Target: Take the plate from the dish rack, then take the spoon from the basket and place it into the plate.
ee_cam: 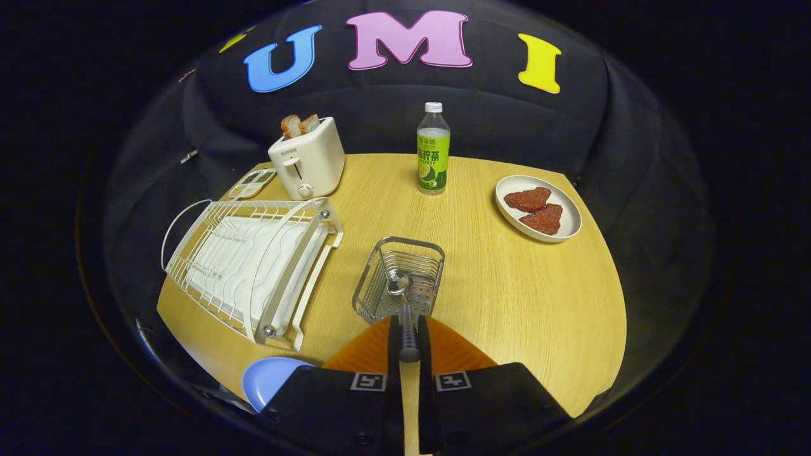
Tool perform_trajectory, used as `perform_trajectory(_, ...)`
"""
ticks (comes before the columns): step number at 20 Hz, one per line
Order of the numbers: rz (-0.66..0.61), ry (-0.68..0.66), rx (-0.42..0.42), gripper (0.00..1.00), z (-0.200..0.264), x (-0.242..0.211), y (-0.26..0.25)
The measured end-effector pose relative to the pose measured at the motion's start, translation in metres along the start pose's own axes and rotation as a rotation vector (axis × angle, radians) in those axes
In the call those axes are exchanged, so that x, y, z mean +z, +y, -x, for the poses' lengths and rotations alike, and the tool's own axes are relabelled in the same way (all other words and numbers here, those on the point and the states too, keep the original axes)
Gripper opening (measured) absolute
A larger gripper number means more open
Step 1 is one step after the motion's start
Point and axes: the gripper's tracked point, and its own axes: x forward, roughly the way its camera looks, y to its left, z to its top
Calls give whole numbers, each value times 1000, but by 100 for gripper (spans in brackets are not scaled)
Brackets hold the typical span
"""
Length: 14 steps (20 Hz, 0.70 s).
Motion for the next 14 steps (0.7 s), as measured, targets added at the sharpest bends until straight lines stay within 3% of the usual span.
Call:
perform_trajectory(10, -50, -117, -43, 13, 65, 26, -1)
perform_trajectory(14, -105, -133, 28, 13, 105, 18, 19)
